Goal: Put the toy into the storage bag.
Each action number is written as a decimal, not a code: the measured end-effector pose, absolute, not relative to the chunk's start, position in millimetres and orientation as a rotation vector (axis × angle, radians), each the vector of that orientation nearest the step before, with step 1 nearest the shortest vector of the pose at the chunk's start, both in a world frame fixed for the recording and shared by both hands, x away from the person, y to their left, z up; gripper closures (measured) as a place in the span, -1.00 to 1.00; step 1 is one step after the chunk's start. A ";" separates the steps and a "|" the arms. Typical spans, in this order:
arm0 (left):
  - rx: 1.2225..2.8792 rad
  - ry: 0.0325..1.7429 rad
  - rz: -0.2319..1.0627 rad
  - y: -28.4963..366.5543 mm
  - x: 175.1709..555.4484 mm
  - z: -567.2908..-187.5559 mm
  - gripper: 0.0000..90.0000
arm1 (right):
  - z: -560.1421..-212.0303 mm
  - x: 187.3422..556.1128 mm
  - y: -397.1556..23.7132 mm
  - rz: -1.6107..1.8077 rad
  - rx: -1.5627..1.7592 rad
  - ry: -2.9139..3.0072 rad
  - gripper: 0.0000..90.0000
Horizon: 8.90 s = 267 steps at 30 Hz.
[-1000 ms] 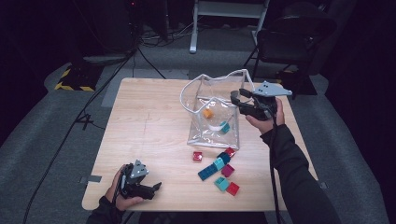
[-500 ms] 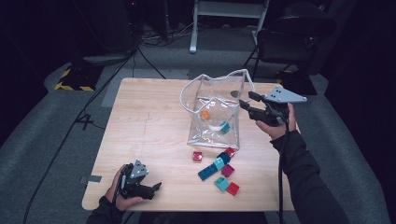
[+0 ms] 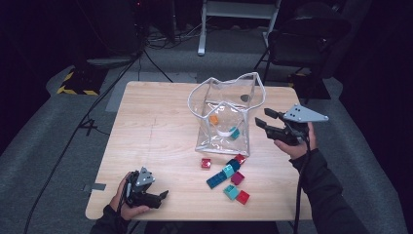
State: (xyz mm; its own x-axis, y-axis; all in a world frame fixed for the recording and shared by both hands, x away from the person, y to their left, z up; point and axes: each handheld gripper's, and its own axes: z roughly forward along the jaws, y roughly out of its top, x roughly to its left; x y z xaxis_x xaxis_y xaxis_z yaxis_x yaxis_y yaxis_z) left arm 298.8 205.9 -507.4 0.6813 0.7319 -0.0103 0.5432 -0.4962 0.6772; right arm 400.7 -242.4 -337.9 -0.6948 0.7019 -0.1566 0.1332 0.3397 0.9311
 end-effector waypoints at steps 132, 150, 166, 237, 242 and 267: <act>2.225 0.978 0.366 205.9 298.7 -507.5 -0.80 | -465.2 350.2 -261.5 1.296 0.754 2.341 0.06; 2.226 0.977 0.365 206.0 298.8 -507.5 -0.80 | -452.0 350.4 -268.8 1.325 0.759 2.282 0.06; 2.226 0.977 0.365 206.0 298.8 -507.5 -0.80 | -428.7 353.6 -274.1 1.364 0.748 2.203 0.06; 2.225 0.979 0.366 205.9 298.5 -507.5 -0.80 | -305.7 420.2 -231.4 1.439 0.703 1.962 0.06; 2.223 0.981 0.363 205.7 298.4 -507.5 -0.80 | -305.2 426.2 -225.0 1.436 0.709 1.964 0.06; 2.225 0.978 0.366 205.8 298.4 -507.5 -0.80 | -317.8 454.5 -199.4 1.369 0.772 2.009 0.05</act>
State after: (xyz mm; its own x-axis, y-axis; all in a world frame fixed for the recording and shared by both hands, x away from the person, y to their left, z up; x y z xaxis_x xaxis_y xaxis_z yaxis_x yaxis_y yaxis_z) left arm 298.4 205.8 -507.5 0.6795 0.7336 -0.0122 0.5455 -0.4940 0.6771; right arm 454.5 -199.4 -317.8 -0.6630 0.7351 -0.1417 0.1372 0.3053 0.9423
